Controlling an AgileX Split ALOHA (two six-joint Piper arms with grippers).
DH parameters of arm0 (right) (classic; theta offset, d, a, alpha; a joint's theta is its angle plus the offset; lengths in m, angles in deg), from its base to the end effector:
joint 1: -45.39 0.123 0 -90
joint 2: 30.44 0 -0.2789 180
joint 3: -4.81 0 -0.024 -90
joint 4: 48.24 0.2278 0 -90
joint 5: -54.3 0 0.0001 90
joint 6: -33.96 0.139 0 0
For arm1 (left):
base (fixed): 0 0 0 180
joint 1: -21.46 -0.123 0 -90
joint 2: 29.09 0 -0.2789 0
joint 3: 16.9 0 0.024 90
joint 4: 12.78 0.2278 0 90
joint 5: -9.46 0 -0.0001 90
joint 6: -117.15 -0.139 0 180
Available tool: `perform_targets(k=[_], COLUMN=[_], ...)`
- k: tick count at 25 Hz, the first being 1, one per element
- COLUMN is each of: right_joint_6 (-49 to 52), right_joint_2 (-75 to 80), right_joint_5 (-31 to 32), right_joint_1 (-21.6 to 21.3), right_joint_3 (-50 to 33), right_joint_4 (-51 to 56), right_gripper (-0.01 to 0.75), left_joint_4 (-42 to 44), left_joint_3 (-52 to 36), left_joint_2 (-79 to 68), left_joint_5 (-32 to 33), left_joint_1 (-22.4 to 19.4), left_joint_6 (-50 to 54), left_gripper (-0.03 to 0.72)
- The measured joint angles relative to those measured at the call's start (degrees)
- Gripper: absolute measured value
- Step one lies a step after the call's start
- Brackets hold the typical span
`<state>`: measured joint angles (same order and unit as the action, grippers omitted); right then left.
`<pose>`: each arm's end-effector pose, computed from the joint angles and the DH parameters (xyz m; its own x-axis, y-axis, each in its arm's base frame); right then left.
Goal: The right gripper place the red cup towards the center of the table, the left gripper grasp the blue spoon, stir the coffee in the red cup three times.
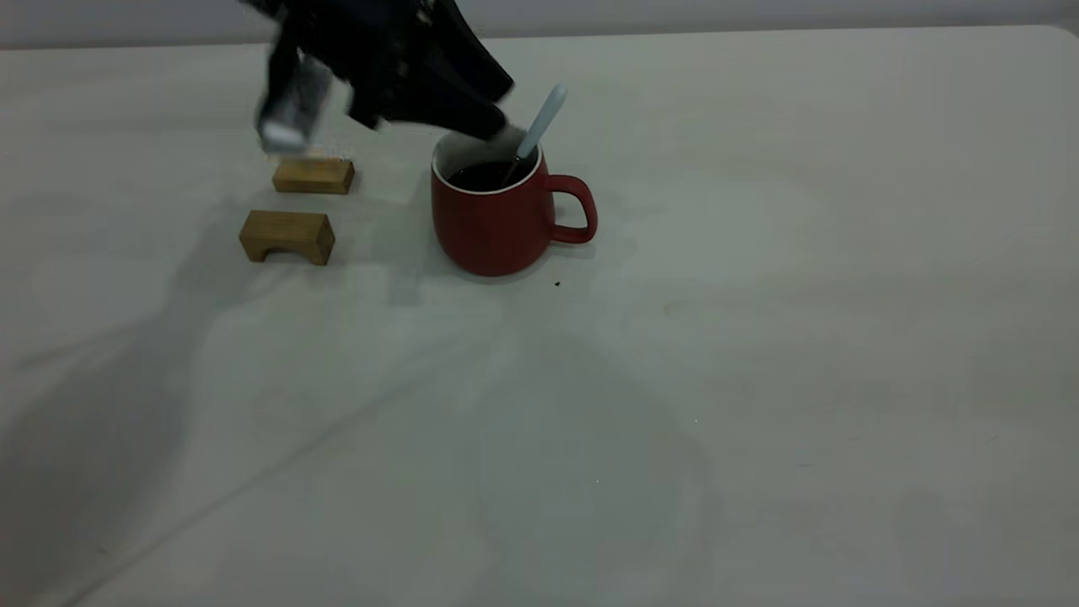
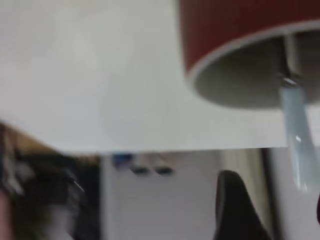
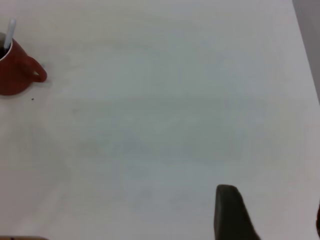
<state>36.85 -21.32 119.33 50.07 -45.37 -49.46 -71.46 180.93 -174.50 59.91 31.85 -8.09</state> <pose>0.0231 -0.0008 0.2257 -0.5642 -0.0046 -0.8256 -0.0423 0.9988 0.0233 0.4368 -0.1732 0.0633 -0.1760 -0.7185 0.6729 -0.9748 0.0320 -0.2208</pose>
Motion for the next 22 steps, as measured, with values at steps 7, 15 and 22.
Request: perform_targets(k=[7,15,22], right_joint_6=[0.0,0.0,0.0], right_joint_2=[-0.1,-0.1,-0.1], right_joint_5=[0.0,0.0,0.0], right_joint_1=[0.0,0.0,0.0], right_joint_3=[0.0,0.0,0.0], right_joint_4=[0.0,0.0,0.0], right_gripper=[0.442,0.442,0.442], left_joint_4=[28.5,56.6,67.2], left_joint_3=[0.0,0.0,-0.1], left_joint_2=[13.8,32.2,49.3], left_joint_5=[4.0,12.0,15.9], left_joint_1=[0.1,0.1,0.1], left_joint_6=[-12.0,-12.7,-20.3], left_gripper=[0.446,0.409,0.407])
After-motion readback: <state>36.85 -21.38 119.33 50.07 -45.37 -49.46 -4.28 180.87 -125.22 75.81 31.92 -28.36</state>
